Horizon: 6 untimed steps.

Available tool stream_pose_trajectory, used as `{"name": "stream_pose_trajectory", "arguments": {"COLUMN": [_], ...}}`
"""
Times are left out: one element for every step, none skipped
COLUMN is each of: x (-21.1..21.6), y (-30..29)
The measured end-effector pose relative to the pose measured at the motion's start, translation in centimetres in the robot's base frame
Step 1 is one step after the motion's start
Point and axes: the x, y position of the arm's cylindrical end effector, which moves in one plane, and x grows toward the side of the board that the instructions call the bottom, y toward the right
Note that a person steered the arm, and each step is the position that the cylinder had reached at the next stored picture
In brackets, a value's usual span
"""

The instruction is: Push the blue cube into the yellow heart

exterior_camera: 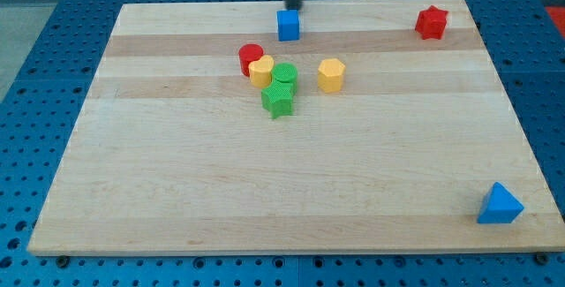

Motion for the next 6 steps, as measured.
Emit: {"name": "stream_pose_trajectory", "arguments": {"x": [0.0, 0.7, 1.4, 2.0, 2.5, 4.3], "y": [0.1, 0.0, -0.9, -1.4, -1.9, -2.5]}}
